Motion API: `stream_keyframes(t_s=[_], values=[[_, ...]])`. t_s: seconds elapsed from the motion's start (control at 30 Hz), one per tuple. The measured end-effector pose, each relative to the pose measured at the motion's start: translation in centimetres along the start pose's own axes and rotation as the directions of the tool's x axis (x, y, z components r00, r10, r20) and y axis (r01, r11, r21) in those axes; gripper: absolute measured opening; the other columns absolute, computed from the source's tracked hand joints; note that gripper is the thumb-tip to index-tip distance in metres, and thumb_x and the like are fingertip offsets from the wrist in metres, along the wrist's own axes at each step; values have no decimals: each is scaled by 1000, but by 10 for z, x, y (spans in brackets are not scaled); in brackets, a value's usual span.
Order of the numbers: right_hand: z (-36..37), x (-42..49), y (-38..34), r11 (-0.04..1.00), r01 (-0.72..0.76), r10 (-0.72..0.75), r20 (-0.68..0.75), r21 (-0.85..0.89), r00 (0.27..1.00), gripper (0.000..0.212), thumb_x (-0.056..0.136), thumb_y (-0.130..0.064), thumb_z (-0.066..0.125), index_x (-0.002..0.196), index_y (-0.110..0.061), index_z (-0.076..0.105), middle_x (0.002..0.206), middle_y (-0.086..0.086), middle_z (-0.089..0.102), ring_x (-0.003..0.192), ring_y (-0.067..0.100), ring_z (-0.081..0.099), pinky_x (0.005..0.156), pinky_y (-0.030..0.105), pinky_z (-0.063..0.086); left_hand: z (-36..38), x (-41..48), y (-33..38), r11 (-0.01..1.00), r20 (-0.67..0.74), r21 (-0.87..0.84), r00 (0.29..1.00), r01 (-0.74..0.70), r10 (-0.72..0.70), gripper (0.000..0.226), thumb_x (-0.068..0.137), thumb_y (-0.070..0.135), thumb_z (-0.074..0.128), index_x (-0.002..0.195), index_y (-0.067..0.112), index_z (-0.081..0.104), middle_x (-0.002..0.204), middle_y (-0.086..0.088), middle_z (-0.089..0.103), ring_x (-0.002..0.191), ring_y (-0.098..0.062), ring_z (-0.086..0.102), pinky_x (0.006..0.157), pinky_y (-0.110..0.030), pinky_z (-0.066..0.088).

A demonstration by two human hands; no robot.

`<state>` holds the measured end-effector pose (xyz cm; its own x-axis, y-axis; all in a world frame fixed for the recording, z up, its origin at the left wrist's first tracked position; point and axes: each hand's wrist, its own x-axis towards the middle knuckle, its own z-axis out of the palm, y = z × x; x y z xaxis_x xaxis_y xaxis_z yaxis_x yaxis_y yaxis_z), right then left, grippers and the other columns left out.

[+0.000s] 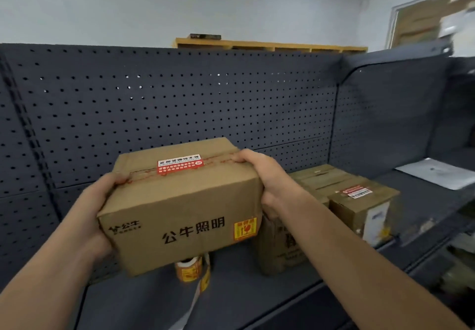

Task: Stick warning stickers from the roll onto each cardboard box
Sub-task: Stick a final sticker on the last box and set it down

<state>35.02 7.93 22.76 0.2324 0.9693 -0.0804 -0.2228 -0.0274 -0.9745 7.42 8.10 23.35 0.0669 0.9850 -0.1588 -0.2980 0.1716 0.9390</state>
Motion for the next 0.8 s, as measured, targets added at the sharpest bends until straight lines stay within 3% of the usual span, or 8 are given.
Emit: stream_keyframes(t_s=[0.17, 0.37, 0.53, 0.8], values=[[-56, 10, -31, 1000, 17, -18, -15, -2, 1000, 24, 82, -30, 74, 99, -14, 70, 91, 12, 70, 70, 23, 65, 60, 30, 52, 63, 14, -5, 1000, 84, 14, 996, 6, -7, 21, 94, 41, 65, 102, 21, 65, 66, -7, 73, 69, -27, 64, 66, -39, 50], [-125, 33, -57, 1000, -12, 11, -40, -16, 999, 38, 79, -33, 74, 112, -15, 70, 92, 11, 71, 70, 22, 66, 60, 30, 52, 136, 32, -19, 999, 149, 36, 989, 10, -16, 22, 95, 42, 62, 105, 22, 66, 66, -6, 74, 70, -27, 65, 66, -38, 50], [-177, 57, -64, 998, -59, 60, -57, 10, 997, 37, 80, -30, 71, 112, -13, 70, 93, 11, 72, 70, 23, 66, 59, 30, 53, 188, 49, -36, 998, 167, 52, 985, 33, -42, 20, 96, 41, 63, 101, 22, 67, 64, -6, 74, 72, -27, 65, 65, -38, 51], [-221, 95, -61, 993, -116, 118, -66, 36, 991, 44, 78, -30, 73, 119, -14, 70, 89, 9, 75, 68, 22, 68, 61, 30, 55, 233, 72, -52, 996, 138, 74, 988, 55, -65, 27, 96, 41, 65, 113, 20, 67, 80, -8, 72, 72, -27, 66, 61, -37, 50]])
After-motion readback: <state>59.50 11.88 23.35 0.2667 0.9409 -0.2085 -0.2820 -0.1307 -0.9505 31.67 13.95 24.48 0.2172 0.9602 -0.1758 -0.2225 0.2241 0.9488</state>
